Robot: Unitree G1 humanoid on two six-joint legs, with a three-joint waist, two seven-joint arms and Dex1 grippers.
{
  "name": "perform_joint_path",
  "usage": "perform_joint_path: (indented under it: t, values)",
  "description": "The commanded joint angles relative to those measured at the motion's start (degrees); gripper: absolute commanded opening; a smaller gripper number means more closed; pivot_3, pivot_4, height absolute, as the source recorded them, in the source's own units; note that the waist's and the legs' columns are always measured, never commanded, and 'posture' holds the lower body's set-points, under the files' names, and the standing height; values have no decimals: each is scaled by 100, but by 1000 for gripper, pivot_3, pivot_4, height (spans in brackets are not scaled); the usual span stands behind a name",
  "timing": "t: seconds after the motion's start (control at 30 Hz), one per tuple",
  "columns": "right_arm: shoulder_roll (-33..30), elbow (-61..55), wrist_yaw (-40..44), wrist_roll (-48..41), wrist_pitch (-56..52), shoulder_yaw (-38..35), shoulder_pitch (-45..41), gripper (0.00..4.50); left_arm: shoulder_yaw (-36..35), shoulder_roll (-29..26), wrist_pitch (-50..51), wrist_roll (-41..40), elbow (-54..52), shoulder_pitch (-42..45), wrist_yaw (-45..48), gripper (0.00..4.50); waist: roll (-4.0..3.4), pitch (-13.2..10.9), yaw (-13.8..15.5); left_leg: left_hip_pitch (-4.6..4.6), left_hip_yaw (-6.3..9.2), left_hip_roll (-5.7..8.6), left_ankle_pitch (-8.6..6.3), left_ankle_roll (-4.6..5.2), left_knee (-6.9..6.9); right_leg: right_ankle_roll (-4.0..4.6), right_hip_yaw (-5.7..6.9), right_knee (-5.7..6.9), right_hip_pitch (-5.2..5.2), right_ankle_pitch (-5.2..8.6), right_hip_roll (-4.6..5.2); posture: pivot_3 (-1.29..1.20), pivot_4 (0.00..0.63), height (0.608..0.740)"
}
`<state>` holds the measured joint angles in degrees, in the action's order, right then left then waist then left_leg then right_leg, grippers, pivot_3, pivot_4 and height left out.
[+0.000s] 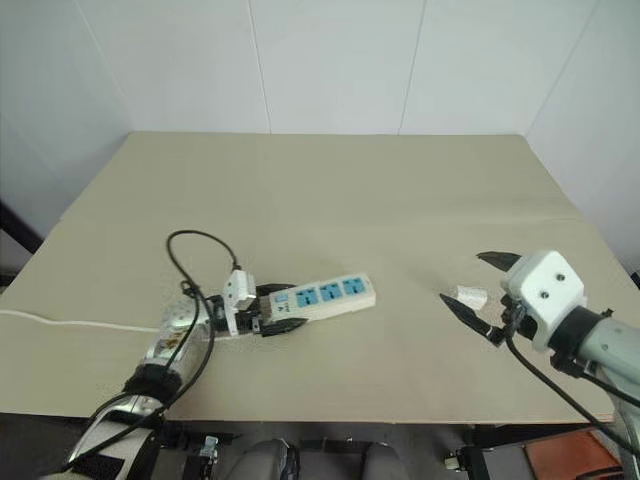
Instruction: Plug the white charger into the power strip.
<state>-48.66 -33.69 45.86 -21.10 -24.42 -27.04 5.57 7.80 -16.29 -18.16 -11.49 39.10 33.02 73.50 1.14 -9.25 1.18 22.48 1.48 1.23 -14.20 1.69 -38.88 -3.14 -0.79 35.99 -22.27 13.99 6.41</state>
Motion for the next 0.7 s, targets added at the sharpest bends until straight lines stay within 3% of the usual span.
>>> perform_joint_path:
  t: [0.03, 0.43, 0.53, 0.7]
  values:
    - [-131, 31, 60, -22, 150, 4, -194, 4500, 222, 242, -462, 78, 261, 378, 415, 3368, 2, -1, -12, 6, 0, 1, -1, 1, 0, 0, 0, -1, -5, 0, 0, 0, 150, 740]
    - [-296, 55, 206, -116, 59, -41, -295, 4500, 497, 322, -1200, 673, 1065, 426, 416, 3368, 2, -1, -49, -7, 1, -4, -2, 4, 0, 0, -2, 2, 3, 0, -1, 0, 150, 740]
    - [-608, 462, 387, -148, -40, 212, -779, 4500, 500, 345, -1221, 701, 1144, 467, 360, 3368, 2, -1, -53, -17, -1, -5, -2, 4, -1, 0, -4, 5, 11, 0, 0, 0, 150, 740]
    - [-1423, 1557, 817, 40, -625, 1231, -2204, 4500, 523, 431, -1216, 730, 1184, 482, 288, 3368, -2, 1, -53, -22, -3, -10, -1, 5, -5, 0, -6, 5, 14, -3, -1, 0, 150, 740]
